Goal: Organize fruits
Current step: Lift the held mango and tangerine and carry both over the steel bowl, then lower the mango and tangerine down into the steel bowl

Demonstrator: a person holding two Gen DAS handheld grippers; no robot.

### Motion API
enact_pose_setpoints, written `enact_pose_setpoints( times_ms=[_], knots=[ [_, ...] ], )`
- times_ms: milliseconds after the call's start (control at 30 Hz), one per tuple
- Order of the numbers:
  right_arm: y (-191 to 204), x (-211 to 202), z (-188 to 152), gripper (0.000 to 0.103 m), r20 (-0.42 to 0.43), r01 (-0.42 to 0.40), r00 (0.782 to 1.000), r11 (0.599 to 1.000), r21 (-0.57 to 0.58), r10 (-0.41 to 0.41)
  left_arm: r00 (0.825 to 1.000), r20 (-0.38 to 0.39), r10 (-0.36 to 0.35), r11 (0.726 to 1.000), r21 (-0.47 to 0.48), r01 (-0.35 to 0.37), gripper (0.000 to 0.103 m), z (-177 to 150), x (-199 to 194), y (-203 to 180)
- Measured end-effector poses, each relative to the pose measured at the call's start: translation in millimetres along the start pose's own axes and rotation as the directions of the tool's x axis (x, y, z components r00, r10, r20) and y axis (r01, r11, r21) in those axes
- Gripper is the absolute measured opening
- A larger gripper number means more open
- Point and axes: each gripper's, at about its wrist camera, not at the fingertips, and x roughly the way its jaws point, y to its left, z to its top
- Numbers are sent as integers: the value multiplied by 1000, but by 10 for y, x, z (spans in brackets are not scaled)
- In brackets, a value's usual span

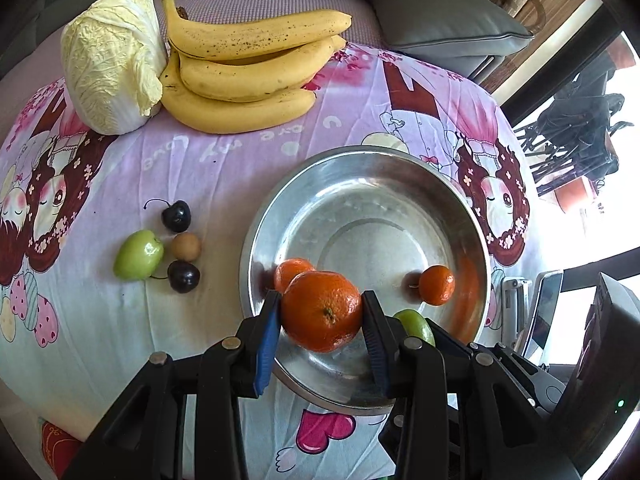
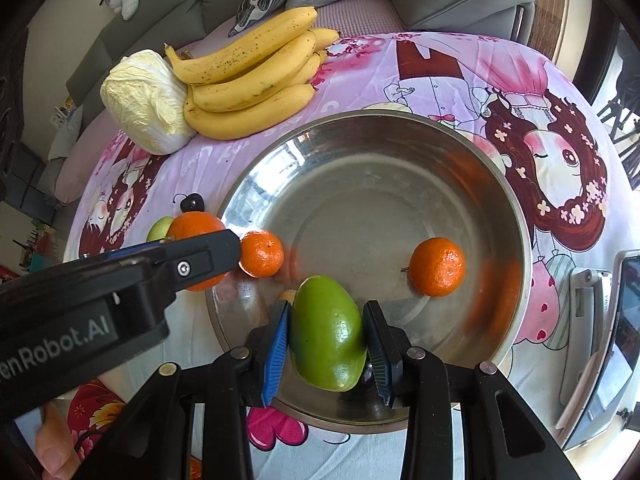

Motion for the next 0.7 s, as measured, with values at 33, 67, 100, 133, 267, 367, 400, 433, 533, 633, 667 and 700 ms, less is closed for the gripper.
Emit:
enact_pose_setpoints(
  times_ms=[33,67,100,133,267,367,400,433,533,633,667,700],
  knots=[
    [-22,4,6,39,-2,2,1000,1000,4,-2,1000,-2,2,1000,-1,-2,41,2,13,-5],
    [-45,5,13,39,-3,4,1000,1000,9,-4,1000,-4,5,1000,-1,-5,41,3,27,-13],
    [-69,6,22,39,-2,5,1000,1000,15,-5,1000,-8,7,1000,0,-7,41,2,42,-18],
    [-88,3,30,39,-1,6,1000,1000,19,-6,1000,-12,6,1000,1,-6,41,3,55,-23],
    [-146,8,63,39,-3,9,1000,999,32,-9,1000,-22,0,1000,-1,0,41,12,116,-38],
    [-180,27,80,39,-10,10,1000,999,41,-10,999,-34,-5,1000,-5,5,41,24,170,-45],
    [-187,38,92,39,-12,11,1000,999,42,-11,999,-37,-8,1000,-9,8,41,31,186,-42],
    [-195,45,104,39,-15,14,1000,999,42,-14,999,-39,-9,1000,-14,9,41,42,199,-40],
    [-205,60,155,39,-18,18,1000,999,43,-17,999,-37,-6,1000,-13,6,41,93,223,-54],
    [-198,82,214,39,-22,18,1000,999,40,-17,999,-40,-3,1000,-12,3,41,156,256,-64],
    [-193,93,237,39,-25,19,1000,999,40,-18,999,-43,-4,1000,-12,3,41,176,267,-58],
    [-189,106,259,39,-27,20,999,999,39,-19,999,-48,-4,1000,-12,3,41,193,286,-57]
  ],
)
